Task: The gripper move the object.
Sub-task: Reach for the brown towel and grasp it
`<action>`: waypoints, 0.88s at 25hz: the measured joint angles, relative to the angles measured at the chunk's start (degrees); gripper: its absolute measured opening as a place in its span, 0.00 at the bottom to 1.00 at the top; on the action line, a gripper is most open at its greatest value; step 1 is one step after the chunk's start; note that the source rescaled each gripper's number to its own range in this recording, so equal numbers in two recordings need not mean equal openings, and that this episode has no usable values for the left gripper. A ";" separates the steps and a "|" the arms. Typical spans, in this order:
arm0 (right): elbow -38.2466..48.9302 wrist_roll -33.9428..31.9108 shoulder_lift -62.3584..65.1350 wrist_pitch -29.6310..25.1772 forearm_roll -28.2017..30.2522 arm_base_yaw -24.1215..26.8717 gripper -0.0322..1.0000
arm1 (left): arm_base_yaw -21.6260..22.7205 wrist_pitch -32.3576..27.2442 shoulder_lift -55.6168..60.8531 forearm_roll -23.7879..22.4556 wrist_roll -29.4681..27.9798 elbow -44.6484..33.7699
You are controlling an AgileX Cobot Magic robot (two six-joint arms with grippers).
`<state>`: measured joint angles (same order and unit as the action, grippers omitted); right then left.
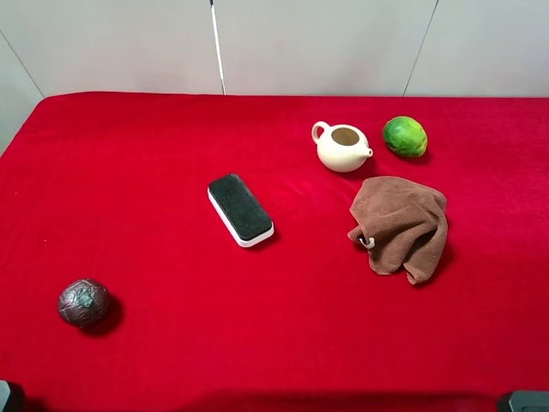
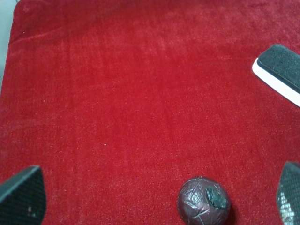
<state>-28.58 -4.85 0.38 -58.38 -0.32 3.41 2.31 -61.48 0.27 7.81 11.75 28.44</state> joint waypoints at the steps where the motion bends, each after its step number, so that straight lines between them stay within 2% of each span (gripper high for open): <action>1: 0.00 0.00 0.00 0.00 0.00 0.00 1.00 | 0.00 0.00 0.00 0.00 0.00 0.00; 14: 0.00 0.00 0.00 0.00 0.00 0.00 1.00 | 0.00 0.00 0.00 0.00 0.00 0.00; 22: -0.05 2.53 -3.05 0.03 -1.48 0.00 1.00 | 0.00 0.00 0.00 0.00 0.05 0.00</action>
<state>-28.63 -2.32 -2.68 -58.35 -1.80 3.41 2.31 -61.48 0.27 7.81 11.80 28.44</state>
